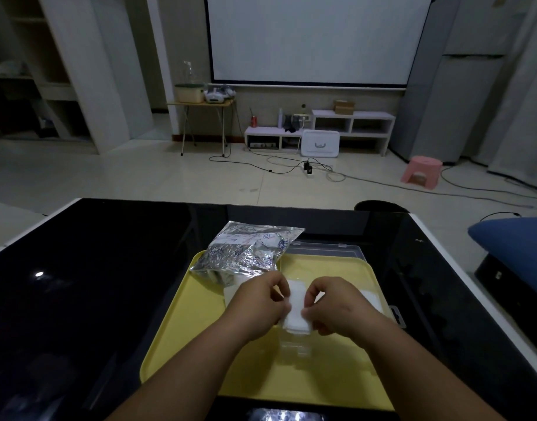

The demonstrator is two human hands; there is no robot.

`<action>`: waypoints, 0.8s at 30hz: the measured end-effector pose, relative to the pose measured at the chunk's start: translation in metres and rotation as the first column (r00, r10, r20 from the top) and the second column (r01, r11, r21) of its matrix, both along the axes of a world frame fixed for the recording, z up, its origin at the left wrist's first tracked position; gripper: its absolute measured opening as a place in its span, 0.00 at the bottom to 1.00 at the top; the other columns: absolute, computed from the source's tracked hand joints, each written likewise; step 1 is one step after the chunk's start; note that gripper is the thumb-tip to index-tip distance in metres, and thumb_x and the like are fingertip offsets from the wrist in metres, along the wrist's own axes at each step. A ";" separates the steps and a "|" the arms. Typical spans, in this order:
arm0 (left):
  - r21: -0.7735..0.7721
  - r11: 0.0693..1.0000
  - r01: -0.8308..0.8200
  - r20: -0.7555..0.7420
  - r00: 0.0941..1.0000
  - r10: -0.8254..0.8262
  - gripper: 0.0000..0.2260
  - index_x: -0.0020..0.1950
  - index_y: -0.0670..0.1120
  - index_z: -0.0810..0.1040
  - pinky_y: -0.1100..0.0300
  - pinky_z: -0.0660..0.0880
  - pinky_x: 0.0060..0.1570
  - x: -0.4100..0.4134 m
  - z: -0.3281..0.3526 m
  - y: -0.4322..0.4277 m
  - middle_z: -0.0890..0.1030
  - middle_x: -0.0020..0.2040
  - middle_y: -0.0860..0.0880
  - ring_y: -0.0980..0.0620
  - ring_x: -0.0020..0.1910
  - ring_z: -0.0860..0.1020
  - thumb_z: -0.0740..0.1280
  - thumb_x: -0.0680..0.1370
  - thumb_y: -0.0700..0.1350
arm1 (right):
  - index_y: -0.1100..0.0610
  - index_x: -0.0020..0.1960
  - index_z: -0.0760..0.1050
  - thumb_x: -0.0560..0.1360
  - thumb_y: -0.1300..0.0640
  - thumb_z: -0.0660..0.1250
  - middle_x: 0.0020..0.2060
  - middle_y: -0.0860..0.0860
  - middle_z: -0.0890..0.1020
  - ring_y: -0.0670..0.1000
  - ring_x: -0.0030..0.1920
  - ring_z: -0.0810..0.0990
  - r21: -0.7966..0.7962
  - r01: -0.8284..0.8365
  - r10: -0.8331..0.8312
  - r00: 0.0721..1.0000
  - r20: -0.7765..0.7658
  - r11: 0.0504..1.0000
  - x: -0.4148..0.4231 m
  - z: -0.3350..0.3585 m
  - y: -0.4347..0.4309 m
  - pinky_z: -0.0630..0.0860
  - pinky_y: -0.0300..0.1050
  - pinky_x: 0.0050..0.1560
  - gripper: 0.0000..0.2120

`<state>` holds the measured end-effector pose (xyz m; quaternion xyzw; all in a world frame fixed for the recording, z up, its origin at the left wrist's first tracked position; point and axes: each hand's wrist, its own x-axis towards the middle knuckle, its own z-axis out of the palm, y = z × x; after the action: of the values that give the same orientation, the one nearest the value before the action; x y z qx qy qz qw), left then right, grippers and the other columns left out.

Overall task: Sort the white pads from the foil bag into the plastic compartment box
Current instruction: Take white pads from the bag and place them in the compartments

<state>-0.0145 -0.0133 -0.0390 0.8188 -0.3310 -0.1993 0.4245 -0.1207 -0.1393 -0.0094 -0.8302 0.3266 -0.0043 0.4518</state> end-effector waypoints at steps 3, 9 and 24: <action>0.113 0.993 0.020 0.098 0.995 -0.031 0.10 0.38 0.56 0.76 0.57 0.78 0.40 -0.005 0.002 -0.001 0.83 0.41 0.52 0.53 0.39 0.81 0.71 0.74 0.42 | 0.57 0.38 0.76 0.72 0.66 0.72 0.31 0.55 0.81 0.51 0.29 0.79 0.005 -0.018 0.018 0.998 -0.053 1.000 0.000 -0.002 0.001 0.80 0.43 0.34 0.08; 0.248 0.967 0.060 0.209 0.971 -0.114 0.08 0.43 0.56 0.76 0.62 0.69 0.32 -0.013 0.006 -0.003 0.78 0.42 0.55 0.55 0.38 0.75 0.67 0.73 0.41 | 0.56 0.34 0.77 0.74 0.66 0.71 0.29 0.55 0.79 0.53 0.30 0.79 0.011 0.002 0.000 0.993 -0.122 1.000 0.001 -0.005 0.005 0.82 0.48 0.39 0.11; 0.454 0.891 0.020 0.286 0.943 -0.167 0.12 0.54 0.51 0.84 0.63 0.73 0.43 -0.015 0.000 -0.004 0.83 0.52 0.51 0.52 0.52 0.80 0.69 0.72 0.45 | 0.55 0.42 0.81 0.69 0.65 0.75 0.39 0.53 0.84 0.51 0.38 0.83 -0.072 -0.075 0.058 0.973 -0.223 0.995 0.004 -0.013 0.009 0.84 0.48 0.47 0.07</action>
<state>-0.0292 -0.0171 -0.0395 0.8980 -0.3802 -0.1557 0.1572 -0.1168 -0.1304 -0.0224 -0.8533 0.3464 0.0901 0.3791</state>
